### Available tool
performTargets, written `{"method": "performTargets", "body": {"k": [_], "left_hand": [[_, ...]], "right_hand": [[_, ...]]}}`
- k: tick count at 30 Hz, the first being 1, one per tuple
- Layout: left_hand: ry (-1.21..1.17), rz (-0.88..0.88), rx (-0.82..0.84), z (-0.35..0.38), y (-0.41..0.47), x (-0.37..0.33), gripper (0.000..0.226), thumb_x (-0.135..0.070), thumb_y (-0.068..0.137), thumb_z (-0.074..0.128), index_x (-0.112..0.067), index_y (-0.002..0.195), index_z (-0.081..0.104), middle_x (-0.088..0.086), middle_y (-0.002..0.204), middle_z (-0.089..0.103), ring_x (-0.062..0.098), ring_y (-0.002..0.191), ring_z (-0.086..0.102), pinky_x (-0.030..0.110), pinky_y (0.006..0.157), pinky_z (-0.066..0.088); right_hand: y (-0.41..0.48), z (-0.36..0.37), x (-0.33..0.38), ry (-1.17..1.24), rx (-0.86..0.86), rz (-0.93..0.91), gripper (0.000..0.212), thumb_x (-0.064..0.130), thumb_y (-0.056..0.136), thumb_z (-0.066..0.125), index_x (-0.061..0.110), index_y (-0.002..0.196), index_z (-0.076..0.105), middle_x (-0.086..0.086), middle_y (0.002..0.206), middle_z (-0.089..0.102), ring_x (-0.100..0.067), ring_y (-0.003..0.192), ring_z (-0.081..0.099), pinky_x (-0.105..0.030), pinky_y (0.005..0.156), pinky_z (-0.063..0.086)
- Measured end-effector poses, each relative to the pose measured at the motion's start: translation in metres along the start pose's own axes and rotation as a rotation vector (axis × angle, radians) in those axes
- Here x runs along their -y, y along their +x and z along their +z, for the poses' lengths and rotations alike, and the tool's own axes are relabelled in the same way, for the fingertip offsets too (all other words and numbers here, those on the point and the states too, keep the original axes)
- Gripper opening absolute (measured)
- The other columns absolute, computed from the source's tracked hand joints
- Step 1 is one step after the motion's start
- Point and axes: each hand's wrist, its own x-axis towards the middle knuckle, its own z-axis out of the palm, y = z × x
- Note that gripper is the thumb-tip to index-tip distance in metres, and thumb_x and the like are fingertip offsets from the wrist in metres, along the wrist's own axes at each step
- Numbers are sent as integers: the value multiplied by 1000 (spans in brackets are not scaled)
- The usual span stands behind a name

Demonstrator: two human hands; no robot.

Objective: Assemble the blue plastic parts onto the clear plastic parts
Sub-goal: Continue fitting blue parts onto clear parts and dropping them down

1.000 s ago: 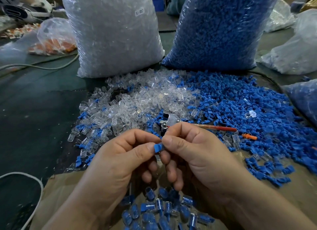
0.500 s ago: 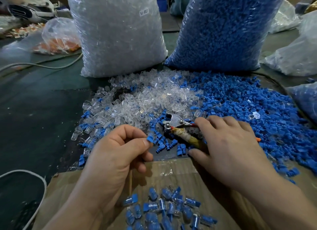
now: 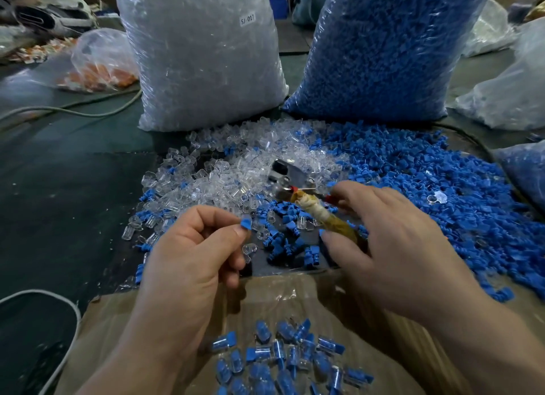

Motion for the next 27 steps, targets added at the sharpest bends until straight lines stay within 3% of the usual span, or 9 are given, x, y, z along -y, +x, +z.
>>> {"method": "performTargets", "body": {"k": [2,8,14,18,22,27], "left_hand": [[-28,24,-2,2,-1,-3,6,-24,66,72,-27,72,73,7,67,64,13,52,52,21,40,42],[-98,52,-20,9,-8,-15,8,-24,60,69,-27,66,73,8,68,62,10,50,51,18,37,41],[-98,84,-28,8,-7,-9,9,-19,68,67,-26,69,72,13,73,62,11,51,51,18,37,41],[-64,130,-23,5,-5,-4,10,-18,71,67,-26,74,72,6,67,62,10,51,52,18,38,42],[-8,151,-20,4,-4,-2,8,-22,74,67,-24,80,72,5,68,64,10,53,54,19,41,43],[-12,162,-33,3,-5,-3,9,-24,73,68,-25,81,72,5,68,64,10,53,55,19,41,44]], "right_hand": [[-5,1,7,57,14,-66,45,60,82,36,41,123,39,25,95,51,-2,88,48,-16,72,34],[-12,2,14,112,37,-160,51,56,80,43,35,127,44,14,105,60,-12,97,54,-31,81,46],[-11,3,9,115,56,-168,51,58,80,41,42,128,37,20,111,55,-7,102,50,-26,85,43],[-9,4,9,95,77,-194,44,58,82,41,43,123,39,22,102,55,-5,95,49,-24,80,41],[-4,5,9,32,84,-209,52,69,84,34,37,122,51,19,93,58,-8,87,51,-29,77,44],[-2,5,12,36,33,-208,47,63,83,41,35,116,58,19,84,59,-7,77,53,-29,70,46]]}}
